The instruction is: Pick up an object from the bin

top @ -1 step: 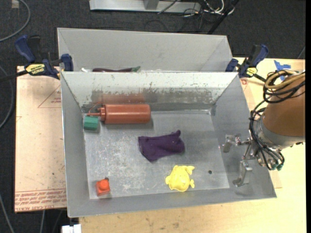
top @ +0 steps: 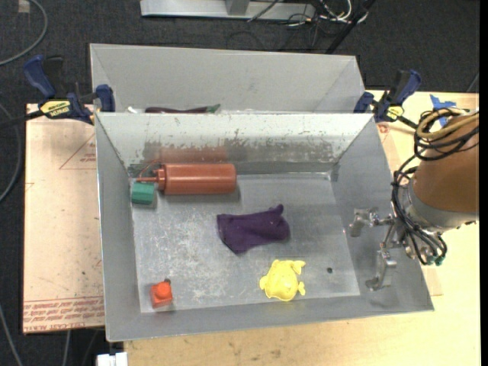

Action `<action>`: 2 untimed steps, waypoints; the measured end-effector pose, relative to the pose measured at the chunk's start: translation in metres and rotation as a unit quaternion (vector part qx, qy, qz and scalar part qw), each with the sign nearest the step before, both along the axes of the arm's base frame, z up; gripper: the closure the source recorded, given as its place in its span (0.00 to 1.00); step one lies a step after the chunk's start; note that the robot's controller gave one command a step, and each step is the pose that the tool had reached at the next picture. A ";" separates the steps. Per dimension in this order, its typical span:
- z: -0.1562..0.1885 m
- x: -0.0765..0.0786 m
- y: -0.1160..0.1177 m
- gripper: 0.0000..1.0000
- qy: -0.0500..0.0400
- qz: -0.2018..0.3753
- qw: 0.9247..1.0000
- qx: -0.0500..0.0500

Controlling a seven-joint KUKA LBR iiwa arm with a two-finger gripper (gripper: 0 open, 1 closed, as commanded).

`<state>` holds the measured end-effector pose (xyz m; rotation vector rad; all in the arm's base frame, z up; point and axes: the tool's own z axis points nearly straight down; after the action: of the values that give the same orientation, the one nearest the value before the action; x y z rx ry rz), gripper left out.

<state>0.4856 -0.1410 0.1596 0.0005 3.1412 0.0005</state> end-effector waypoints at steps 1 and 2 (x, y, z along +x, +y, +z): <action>-0.047 0.030 0.041 0.00 -0.002 0.025 1.000 -0.001; -0.082 0.021 0.060 0.00 0.000 0.074 0.997 0.003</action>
Offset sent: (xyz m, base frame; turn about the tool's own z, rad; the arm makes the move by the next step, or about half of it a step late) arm 0.0081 0.0412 -0.0893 -0.1587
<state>0.5062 -0.0806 0.0777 -0.2323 3.1326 0.0105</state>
